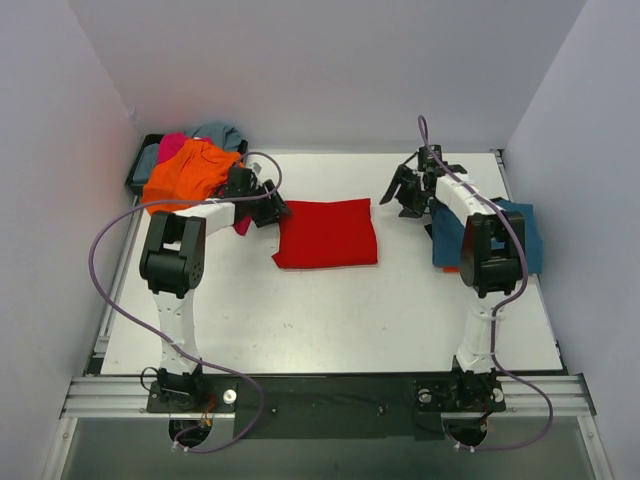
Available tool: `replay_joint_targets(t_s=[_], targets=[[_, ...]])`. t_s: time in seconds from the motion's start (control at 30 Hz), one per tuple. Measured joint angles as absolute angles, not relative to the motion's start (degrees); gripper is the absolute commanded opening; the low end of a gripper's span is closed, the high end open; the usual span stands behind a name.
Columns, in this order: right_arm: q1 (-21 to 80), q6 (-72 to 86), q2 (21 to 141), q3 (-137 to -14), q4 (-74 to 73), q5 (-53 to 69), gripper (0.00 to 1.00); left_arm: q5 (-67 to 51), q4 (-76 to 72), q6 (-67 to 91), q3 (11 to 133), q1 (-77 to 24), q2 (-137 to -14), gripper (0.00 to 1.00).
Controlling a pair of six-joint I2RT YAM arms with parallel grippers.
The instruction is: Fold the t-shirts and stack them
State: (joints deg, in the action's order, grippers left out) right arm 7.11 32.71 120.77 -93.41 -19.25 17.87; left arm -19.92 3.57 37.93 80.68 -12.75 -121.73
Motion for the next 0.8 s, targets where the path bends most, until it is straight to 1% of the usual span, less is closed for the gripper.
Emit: replay_joint_targets(t_s=[0.2,0.3,0.4,0.5,0.6,0.7,0.8], targets=[[9.3,31.8,119.9,-93.3,-14.5,24.1,0.59,-19.7,3.7,38.3,80.8,-12.8,-121.8,0.63],[10.5,31.5,121.6,-95.2,-14.7,25.8,0.55,-19.3,3.8,38.3,80.8,-12.7,-121.8,0.65],[11.6,31.3,125.2,-98.5,-15.2,26.1,0.51,-19.0,3.9,38.2,80.9,-12.8,-121.6,0.67],[11.7,31.3,128.3,-100.5,-16.8,25.5,0.51,-18.7,4.2,37.6,80.8,-12.6,-121.3,0.71],[11.7,31.3,131.0,-101.8,-19.2,23.9,0.50,-18.1,4.9,36.7,80.6,-12.4,-120.8,0.72],[11.6,31.2,131.7,-103.4,-20.5,23.1,0.48,-17.6,5.1,36.3,80.6,-12.2,-120.7,0.71],[11.9,31.2,132.3,-104.6,-21.6,22.7,0.47,-17.4,5.4,36.3,80.8,-12.2,-120.8,0.66]])
